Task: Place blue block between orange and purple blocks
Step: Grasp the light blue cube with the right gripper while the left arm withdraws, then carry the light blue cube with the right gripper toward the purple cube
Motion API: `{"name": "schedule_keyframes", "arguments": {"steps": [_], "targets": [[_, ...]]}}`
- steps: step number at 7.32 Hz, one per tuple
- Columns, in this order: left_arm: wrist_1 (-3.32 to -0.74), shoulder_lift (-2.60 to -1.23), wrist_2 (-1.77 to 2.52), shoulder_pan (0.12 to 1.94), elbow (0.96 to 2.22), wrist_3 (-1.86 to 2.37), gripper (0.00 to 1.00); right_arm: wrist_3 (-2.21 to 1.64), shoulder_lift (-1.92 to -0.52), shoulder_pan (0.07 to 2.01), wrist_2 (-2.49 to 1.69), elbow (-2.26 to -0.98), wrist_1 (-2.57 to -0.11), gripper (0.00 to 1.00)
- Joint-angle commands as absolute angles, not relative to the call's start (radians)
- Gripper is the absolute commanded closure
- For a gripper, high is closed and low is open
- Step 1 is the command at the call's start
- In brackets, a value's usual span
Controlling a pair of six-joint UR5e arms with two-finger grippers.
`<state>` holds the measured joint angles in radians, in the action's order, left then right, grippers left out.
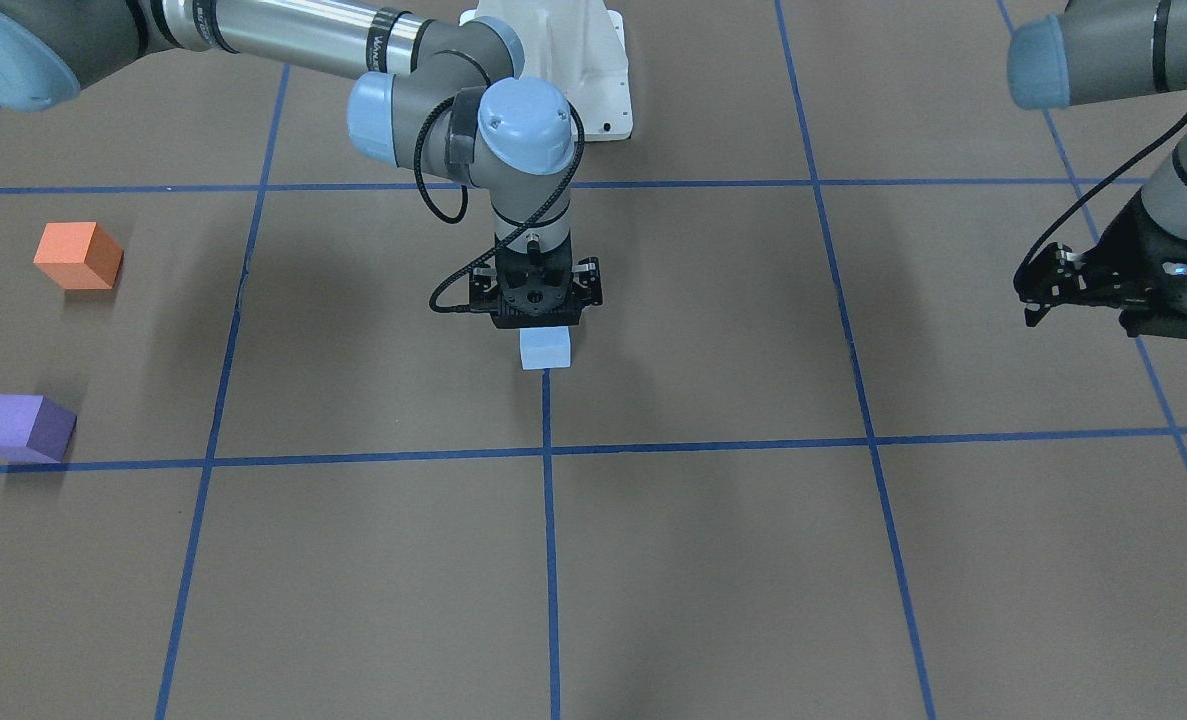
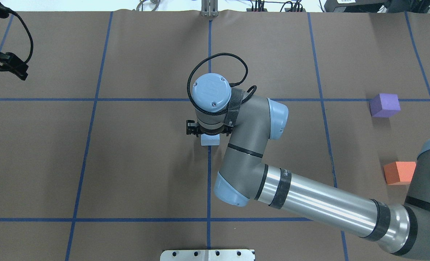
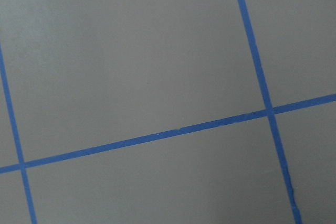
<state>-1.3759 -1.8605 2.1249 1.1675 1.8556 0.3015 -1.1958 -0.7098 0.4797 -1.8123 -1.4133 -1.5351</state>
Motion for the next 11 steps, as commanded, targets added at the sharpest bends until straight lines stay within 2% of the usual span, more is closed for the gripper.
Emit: {"name": "schedule_keyframes", "arguments": {"steps": [1, 2, 3, 6, 7, 8, 10, 11], "targets": [[-1.387, -1.821, 2.121, 1.212, 1.844, 0.265, 0.00, -1.195, -0.707, 0.468, -1.804, -1.358, -1.464, 0.02], [-1.385, -1.819, 2.120, 1.224, 1.845, 0.240, 0.00, -1.213, -0.700, 0.469, -1.805, -1.358, -1.463, 0.64], [-1.390, -1.786, 2.131, 1.268, 1.844, 0.174, 0.00, -1.207, -0.698, 0.469, -1.805, -1.359, -1.463, 1.00], [-1.417, -1.721, 2.138, 1.438, 1.731, -0.212, 0.00, -1.213, -0.696, 0.469, -1.806, -1.383, -1.468, 1.00], [-1.472, -1.706, 2.219, 1.513, 1.656, -0.251, 0.00, -1.212, -0.707, 0.485, -1.805, -1.423, -1.471, 1.00], [-1.520, -1.707, 2.267, 1.598, 1.573, -0.259, 0.00, -1.212, -0.747, 0.527, -1.816, -1.513, -1.491, 1.00], [-1.684, -1.694, 2.267, 1.684, 1.429, -0.456, 0.00, -1.189, -0.901, 0.657, -1.892, -1.804, -1.604, 1.00], [-1.693, -1.690, 2.266, 1.684, 1.404, -0.463, 0.00, -1.128, -0.979, 0.761, -1.955, -1.925, -1.653, 1.00]]}}
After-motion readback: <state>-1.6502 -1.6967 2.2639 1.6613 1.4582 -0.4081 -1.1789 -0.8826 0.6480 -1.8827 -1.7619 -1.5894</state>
